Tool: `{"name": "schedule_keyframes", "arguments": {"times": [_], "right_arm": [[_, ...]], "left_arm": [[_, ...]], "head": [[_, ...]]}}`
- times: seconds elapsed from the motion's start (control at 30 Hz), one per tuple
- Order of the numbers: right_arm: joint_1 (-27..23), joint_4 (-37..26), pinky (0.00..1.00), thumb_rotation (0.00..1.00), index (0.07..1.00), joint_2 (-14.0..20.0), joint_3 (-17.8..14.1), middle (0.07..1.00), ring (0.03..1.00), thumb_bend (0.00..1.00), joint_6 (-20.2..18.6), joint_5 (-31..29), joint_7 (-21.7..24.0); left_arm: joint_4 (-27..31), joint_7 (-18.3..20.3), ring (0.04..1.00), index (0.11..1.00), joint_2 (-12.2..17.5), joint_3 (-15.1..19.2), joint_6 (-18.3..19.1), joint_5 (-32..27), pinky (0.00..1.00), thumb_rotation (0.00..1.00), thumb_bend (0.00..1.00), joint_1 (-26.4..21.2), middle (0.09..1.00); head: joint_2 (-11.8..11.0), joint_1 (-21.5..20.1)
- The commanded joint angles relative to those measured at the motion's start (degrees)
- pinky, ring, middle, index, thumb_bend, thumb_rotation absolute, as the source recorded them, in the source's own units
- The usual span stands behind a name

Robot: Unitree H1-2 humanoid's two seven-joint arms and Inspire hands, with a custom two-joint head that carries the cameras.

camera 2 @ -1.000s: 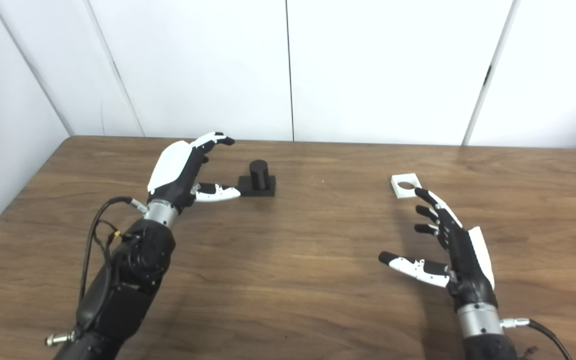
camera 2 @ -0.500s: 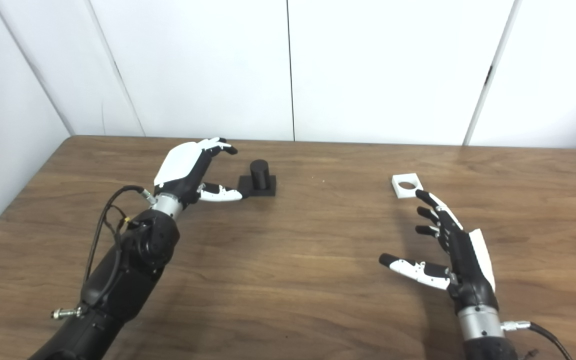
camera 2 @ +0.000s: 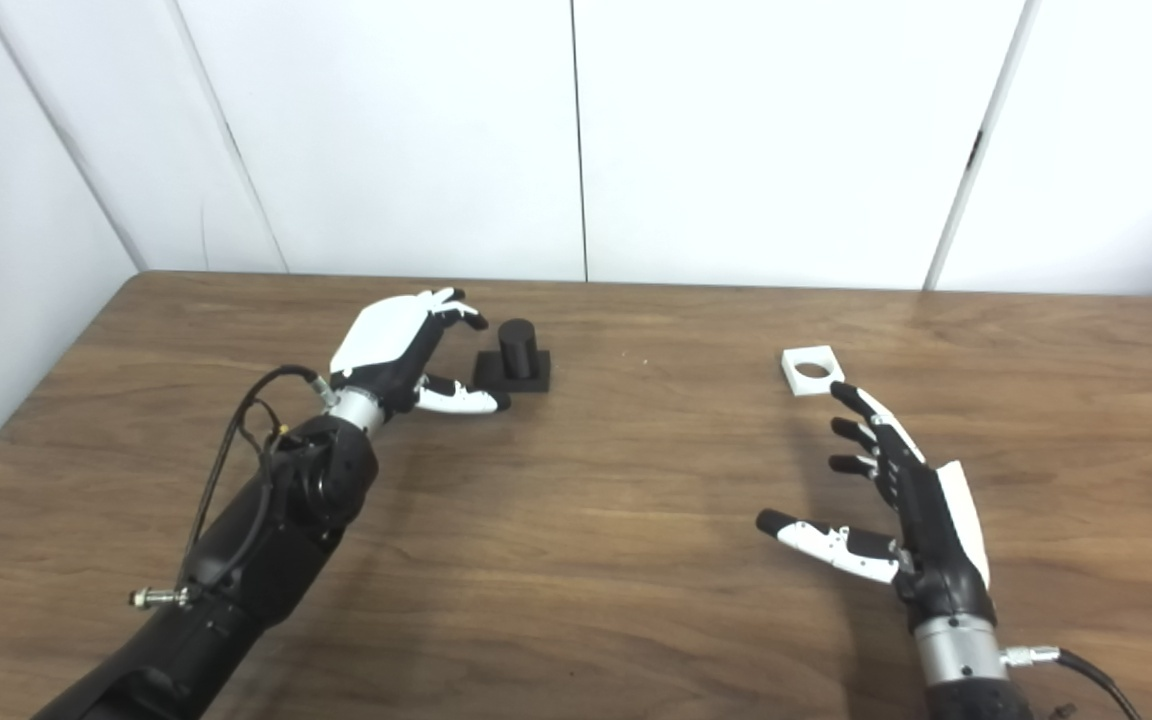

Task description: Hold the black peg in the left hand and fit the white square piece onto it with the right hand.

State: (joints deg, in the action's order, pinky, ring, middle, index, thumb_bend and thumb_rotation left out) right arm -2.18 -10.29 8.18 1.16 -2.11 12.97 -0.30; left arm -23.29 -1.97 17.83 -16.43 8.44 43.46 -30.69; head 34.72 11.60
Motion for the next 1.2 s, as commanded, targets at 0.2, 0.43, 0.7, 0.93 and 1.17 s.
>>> {"name": "schedule_keyframes", "arguments": {"times": [0.2,0.43,0.7,0.93,1.17], "right_arm": [[-1.1,-2.2,0.74,0.12,0.873,-0.4,-0.4,0.914,0.861,0.74,2.4,-0.5,-0.5],[-1.2,-1.6,0.72,0.14,0.872,-0.7,-0.2,0.913,0.852,0.75,2.8,-0.1,-0.9],[-0.7,-1.8,0.73,0.13,0.869,-1.1,-0.2,0.905,0.857,0.75,3.0,0.4,-1.4],[-0.1,-2.9,0.73,0.11,0.868,-1.6,-0.2,0.91,0.852,0.74,2.4,1.0,-1.8],[0.0,-3.1,0.71,0.11,0.865,-1.4,-0.5,0.912,0.855,0.73,2.5,0.4,-1.7]], "left_arm": [[-4.0,-3.5,0.97,0.739,0.2,-0.9,-1.8,0.5,0.91,0.42,0.84,-5.2,0.946],[-8.6,-5.1,0.969,0.731,-0.2,-2.0,-2.9,0.0,0.93,0.42,0.84,-6.6,0.952],[-12.9,-6.1,0.977,0.729,-0.3,-3.2,-4.2,-0.2,0.96,0.44,0.82,-8.3,0.951],[-15.4,-6.1,0.98,0.688,-0.2,-3.8,-6.5,-1.1,0.98,0.41,0.77,-9.5,0.945],[-15.8,-5.7,0.985,0.539,-0.3,-3.8,-7.4,-2.3,1.0,0.31,0.72,-9.8,0.908]], "head": [[0.0,-0.1],[-0.2,-0.8],[-0.5,-1.5],[-0.2,-2.2],[0.1,-2.2]]}}
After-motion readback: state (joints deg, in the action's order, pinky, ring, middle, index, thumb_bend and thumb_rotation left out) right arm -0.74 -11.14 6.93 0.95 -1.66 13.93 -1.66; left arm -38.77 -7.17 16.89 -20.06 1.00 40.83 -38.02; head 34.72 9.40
